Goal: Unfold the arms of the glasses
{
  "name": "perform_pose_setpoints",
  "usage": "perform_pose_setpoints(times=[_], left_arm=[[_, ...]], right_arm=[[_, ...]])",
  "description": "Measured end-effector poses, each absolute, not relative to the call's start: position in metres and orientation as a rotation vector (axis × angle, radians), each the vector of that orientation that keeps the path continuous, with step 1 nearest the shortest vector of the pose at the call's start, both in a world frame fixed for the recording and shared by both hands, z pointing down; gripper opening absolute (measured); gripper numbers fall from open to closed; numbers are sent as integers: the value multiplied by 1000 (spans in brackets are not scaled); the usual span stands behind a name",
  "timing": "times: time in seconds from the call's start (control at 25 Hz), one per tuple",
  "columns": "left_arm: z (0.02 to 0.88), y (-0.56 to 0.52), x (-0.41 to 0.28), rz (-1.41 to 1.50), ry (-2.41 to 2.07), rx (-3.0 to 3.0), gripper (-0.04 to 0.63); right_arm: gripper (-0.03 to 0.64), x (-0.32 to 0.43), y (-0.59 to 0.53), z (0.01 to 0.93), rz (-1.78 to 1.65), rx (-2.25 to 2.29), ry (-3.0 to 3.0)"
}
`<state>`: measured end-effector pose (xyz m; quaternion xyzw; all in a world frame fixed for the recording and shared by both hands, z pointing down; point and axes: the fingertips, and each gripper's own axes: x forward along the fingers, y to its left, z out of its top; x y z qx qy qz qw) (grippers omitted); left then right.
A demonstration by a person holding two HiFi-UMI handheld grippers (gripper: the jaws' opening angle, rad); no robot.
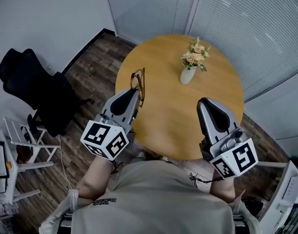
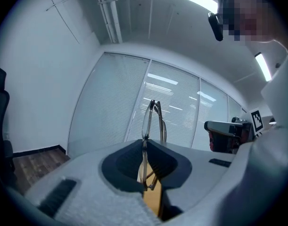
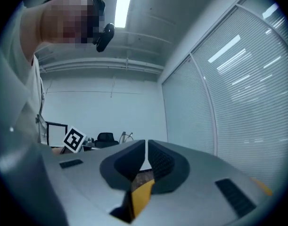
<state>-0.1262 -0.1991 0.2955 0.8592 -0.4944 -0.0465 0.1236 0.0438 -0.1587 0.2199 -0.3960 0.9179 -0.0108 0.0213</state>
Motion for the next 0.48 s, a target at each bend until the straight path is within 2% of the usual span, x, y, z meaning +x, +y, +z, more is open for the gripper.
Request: perform_pose_setpoints(times=[0.24,0.48], left_arm=[[309,-201,-130,-114,-1459,2475,43],[308,-198,-131,-95,-1463,2485,43]], right_arm=[[38,46,-161,262,-150,-1271,2904],[38,40,-160,264,-155,-1257,2910]])
